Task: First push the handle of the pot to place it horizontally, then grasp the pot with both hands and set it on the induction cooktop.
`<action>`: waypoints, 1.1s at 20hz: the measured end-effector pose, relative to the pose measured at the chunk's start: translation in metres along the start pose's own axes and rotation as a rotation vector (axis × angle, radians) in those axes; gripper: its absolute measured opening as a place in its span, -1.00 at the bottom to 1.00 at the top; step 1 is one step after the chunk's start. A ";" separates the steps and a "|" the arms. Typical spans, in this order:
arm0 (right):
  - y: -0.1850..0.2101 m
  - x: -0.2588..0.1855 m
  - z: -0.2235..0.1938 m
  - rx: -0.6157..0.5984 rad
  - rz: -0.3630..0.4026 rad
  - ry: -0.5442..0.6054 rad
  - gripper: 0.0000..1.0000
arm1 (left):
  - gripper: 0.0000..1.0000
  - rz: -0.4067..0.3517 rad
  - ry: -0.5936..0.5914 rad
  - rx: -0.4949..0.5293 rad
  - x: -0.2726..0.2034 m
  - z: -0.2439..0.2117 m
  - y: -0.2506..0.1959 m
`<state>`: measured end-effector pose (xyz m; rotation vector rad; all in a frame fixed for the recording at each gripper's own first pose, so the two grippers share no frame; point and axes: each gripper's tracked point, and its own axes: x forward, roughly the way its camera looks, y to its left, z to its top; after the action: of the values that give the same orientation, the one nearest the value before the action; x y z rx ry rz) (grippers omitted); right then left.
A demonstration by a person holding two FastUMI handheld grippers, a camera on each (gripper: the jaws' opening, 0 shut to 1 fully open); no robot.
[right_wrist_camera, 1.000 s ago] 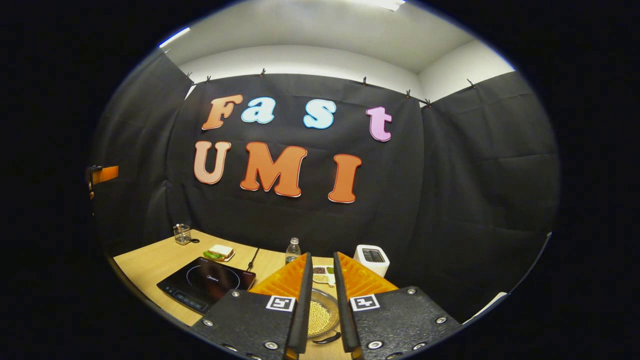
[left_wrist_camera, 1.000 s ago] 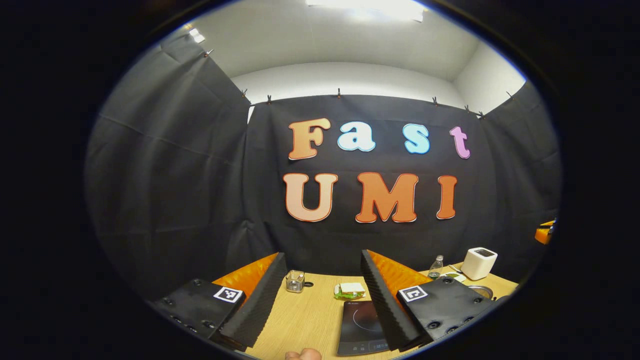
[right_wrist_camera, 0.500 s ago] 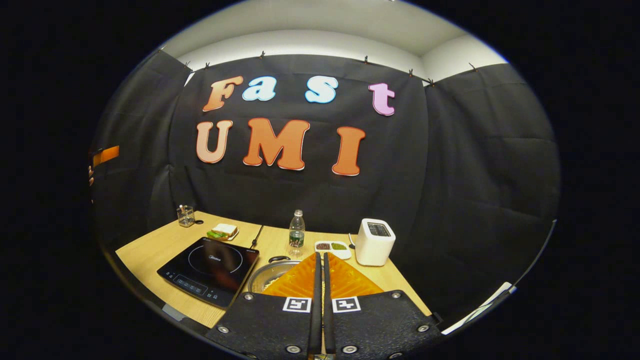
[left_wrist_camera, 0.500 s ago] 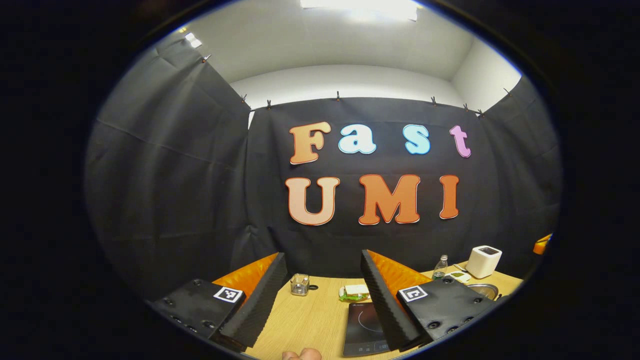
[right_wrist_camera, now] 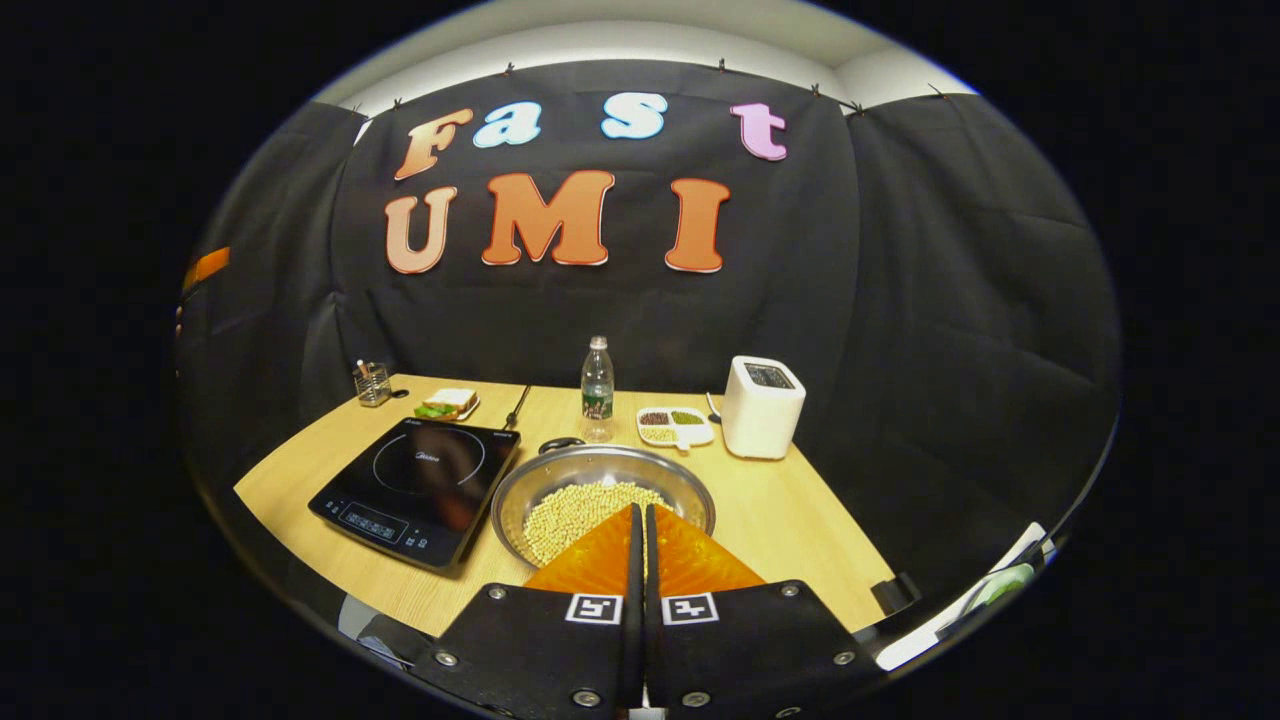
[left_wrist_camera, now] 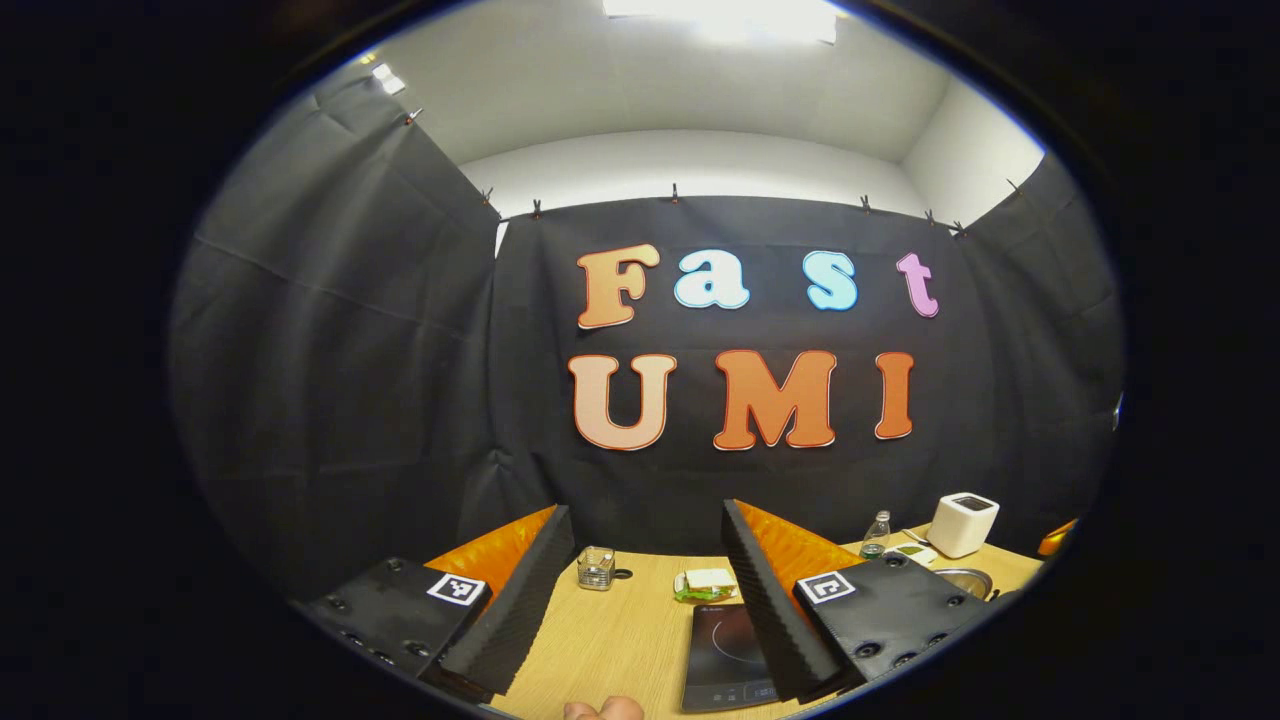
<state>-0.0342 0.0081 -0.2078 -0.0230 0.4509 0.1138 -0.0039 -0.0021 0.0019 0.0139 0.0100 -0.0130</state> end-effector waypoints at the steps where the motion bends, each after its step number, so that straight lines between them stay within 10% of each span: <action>1: 0.000 0.003 -0.010 0.008 0.001 0.021 -0.99 | 0.97 0.001 0.000 0.002 0.000 -0.001 0.001; 22: 0.016 0.060 -0.136 0.090 0.020 0.310 -0.99 | 0.97 -0.005 0.005 0.029 0.000 -0.008 -0.010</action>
<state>-0.0409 0.0236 -0.3565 0.0536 0.7654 0.1101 -0.0045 -0.0117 -0.0065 0.0433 0.0148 -0.0184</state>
